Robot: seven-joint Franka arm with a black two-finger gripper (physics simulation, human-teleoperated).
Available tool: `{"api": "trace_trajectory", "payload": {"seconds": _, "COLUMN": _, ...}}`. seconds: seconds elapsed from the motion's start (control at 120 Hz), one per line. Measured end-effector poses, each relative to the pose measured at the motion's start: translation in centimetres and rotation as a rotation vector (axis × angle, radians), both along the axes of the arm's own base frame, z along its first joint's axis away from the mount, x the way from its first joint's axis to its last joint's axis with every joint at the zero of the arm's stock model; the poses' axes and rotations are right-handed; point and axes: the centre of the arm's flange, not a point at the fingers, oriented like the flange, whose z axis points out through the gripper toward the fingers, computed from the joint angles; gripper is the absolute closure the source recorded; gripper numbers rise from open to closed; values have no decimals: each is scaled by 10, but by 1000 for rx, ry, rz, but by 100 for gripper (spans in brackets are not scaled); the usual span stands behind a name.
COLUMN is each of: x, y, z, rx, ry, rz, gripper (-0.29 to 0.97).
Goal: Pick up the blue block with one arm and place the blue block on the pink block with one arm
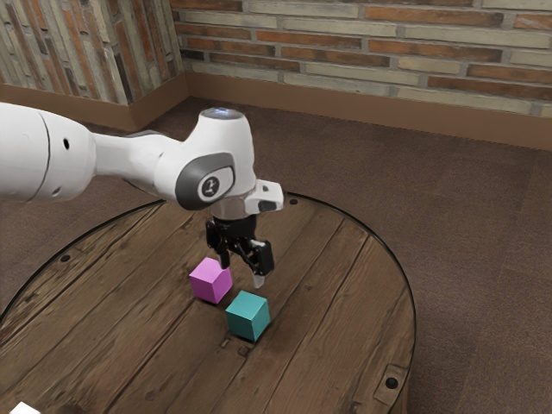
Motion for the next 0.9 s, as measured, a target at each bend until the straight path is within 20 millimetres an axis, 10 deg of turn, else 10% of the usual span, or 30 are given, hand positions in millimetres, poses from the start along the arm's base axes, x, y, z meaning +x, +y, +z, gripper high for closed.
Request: {"api": "trace_trajectory", "payload": {"seconds": 0.9, "x": -24, "y": 3, "z": -67, "rx": -13, "ry": -120, "rz": 96, "gripper": 0}}
